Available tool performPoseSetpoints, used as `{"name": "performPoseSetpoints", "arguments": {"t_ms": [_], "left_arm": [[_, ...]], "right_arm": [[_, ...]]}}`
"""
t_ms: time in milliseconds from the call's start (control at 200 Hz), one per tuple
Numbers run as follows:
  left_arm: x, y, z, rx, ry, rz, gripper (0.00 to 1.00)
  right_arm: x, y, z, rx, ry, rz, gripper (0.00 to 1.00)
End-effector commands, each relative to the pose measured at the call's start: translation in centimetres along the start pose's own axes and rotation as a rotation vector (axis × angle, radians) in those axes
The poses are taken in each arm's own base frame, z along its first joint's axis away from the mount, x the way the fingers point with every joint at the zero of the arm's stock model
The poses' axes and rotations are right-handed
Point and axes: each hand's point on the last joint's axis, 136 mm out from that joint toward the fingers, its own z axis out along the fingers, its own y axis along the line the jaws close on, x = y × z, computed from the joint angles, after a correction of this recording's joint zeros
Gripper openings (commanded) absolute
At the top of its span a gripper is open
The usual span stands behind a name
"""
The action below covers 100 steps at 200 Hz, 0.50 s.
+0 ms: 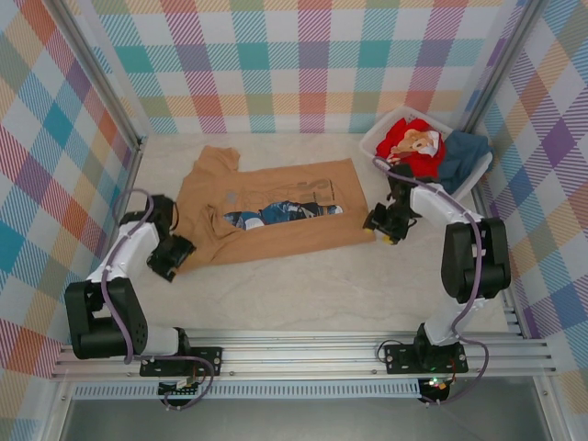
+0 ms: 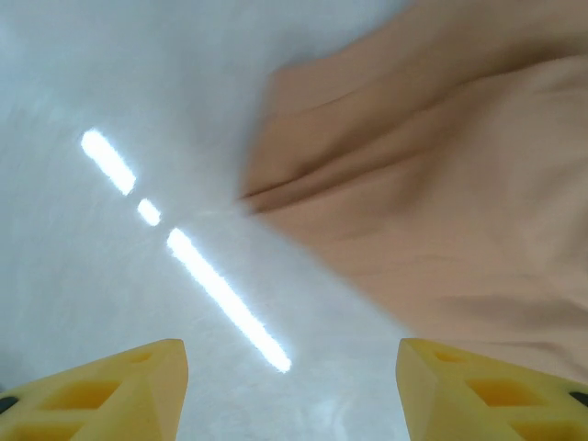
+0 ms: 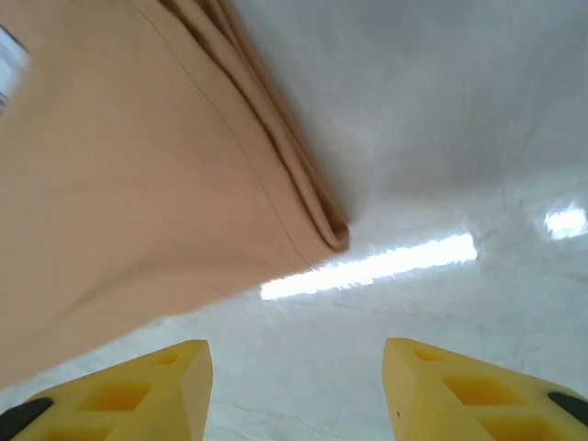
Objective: Fold and stack the t-shirts
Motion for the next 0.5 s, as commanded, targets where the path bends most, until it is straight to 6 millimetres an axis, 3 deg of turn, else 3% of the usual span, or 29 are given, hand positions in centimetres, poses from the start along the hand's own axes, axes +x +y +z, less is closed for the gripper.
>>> {"name": "performPoseSetpoints", "arguments": {"t_ms": [0, 95, 160, 420, 495], "left_arm": [[0.7, -1.6, 0.8, 0.151, 0.082, -0.163, 0.61], [0.1, -2.5, 1.9, 0.205, 0.082, -0.208, 0.58], [-0.1, -1.9, 2.6, 0.161, 0.079, -0.224, 0.52], [-2.4, -0.5, 2.5, 0.087, -0.034, -0.169, 0.44], [-2.9, -0.5, 2.6, 0.080, -0.049, -0.156, 0.38]], "right_arm": [[0.3, 0.6, 1.1, -0.111, 0.025, 0.061, 0.50], [0.2, 0.4, 1.8, -0.145, 0.039, 0.092, 0.49], [0.0, 0.1, 2.2, -0.146, 0.051, 0.111, 0.48], [-0.3, -0.1, 2.7, -0.135, 0.070, 0.134, 0.47], [-0.4, -0.1, 2.9, -0.134, 0.069, 0.144, 0.46]]}}
